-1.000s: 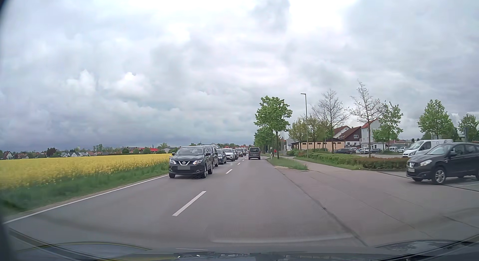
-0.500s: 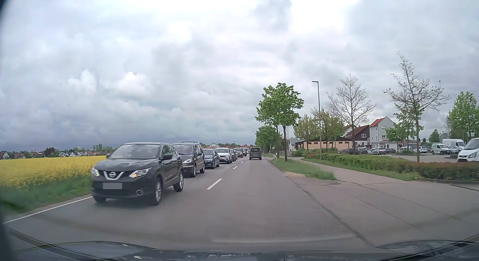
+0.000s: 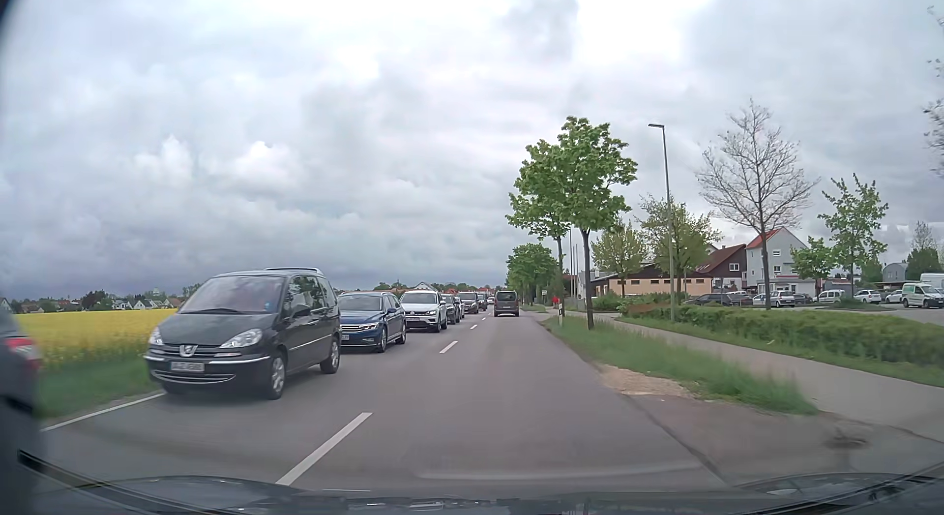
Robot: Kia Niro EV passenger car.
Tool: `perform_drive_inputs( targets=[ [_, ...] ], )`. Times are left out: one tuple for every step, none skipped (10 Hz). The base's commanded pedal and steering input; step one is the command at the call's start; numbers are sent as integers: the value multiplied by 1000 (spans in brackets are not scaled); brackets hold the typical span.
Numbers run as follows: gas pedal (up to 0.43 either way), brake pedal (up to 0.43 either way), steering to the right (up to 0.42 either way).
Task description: Follow the waypoints while adhering to traffic rules and regulations
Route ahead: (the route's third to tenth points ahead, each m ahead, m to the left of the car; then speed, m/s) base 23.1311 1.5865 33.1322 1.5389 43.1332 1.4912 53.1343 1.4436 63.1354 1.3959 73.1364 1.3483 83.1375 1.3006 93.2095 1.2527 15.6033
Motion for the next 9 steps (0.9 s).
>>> perform_drive_inputs(
  targets=[
    [220,12,-1],
    [220,12,3],
    [220,12,4],
    [220,12,4],
    [220,12,4],
    [220,12,4],
    [220,12,5],
    [220,12,4],
    [220,12,4]
  ],
)
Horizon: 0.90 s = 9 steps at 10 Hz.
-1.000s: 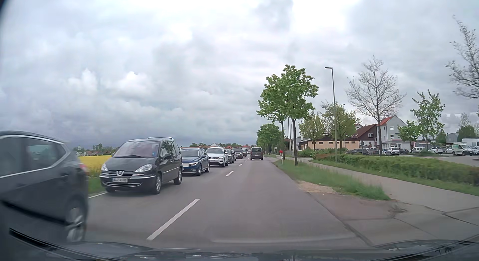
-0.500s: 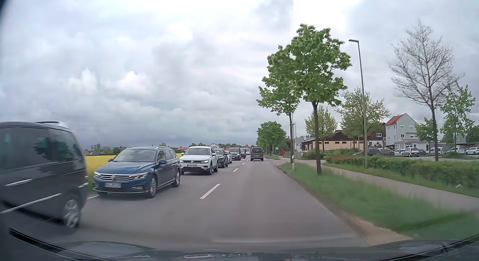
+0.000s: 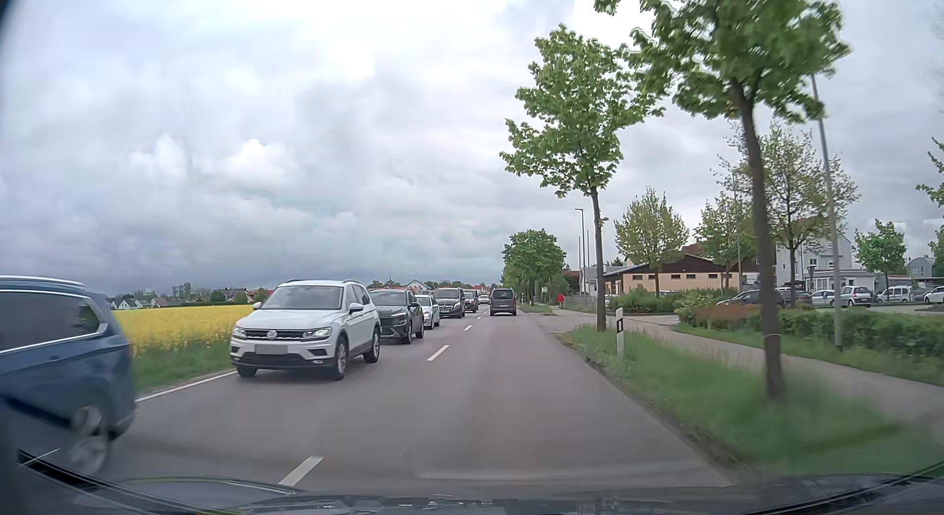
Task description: Follow the waypoints while adhering to traffic rules and regulations
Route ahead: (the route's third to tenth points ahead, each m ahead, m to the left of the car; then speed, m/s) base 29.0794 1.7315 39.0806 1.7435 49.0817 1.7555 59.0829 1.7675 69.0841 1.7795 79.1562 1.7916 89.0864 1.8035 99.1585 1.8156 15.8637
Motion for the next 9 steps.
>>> perform_drive_inputs(
  targets=[
    [220,12,3],
    [220,12,1],
    [220,12,0],
    [220,12,0],
    [220,12,0],
    [220,12,0],
    [220,12,0],
    [220,12,0],
    [220,12,-1]
  ],
)
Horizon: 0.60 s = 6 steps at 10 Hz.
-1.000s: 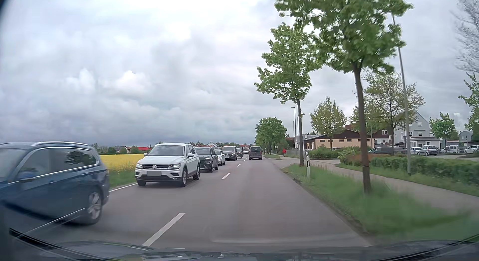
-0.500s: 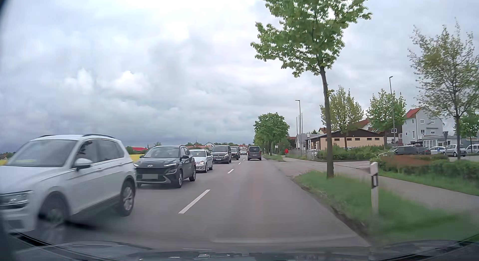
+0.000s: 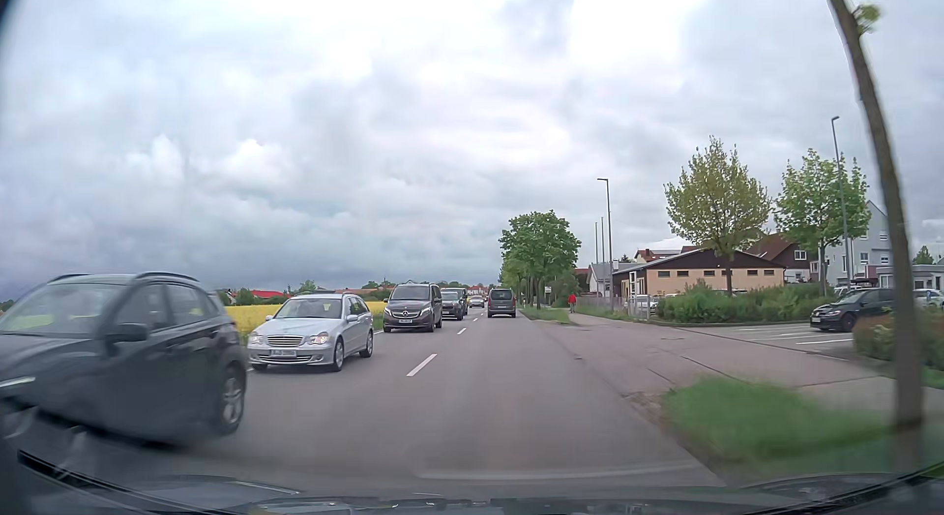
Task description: Follow the waypoints while adhering to traffic rules and regulations
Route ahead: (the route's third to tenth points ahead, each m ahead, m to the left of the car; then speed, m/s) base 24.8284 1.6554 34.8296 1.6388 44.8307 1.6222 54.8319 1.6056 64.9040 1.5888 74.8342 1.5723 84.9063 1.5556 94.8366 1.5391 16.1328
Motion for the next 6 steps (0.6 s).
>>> perform_drive_inputs(
  targets=[
    [220,12,0],
    [209,12,0],
    [189,12,0],
    [138,12,-1],
    [118,12,-1],
    [79,12,-1]
  ],
)
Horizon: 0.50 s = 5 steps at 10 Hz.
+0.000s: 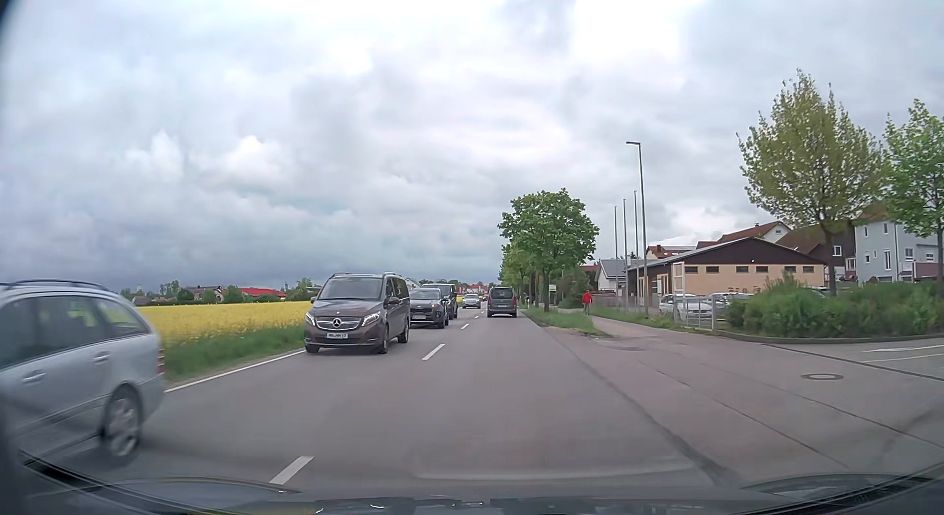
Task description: Follow the waypoints while adhering to traffic rules and regulations
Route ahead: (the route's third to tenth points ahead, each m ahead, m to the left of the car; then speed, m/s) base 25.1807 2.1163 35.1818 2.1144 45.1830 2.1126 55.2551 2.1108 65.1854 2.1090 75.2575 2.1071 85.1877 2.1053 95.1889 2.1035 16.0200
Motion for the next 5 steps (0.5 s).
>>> perform_drive_inputs(
  targets=[
    [39,12,-1],
    [20,12,0],
    [8,12,-1],
    [8,6,-1],
    [8,6,-1]
  ],
)
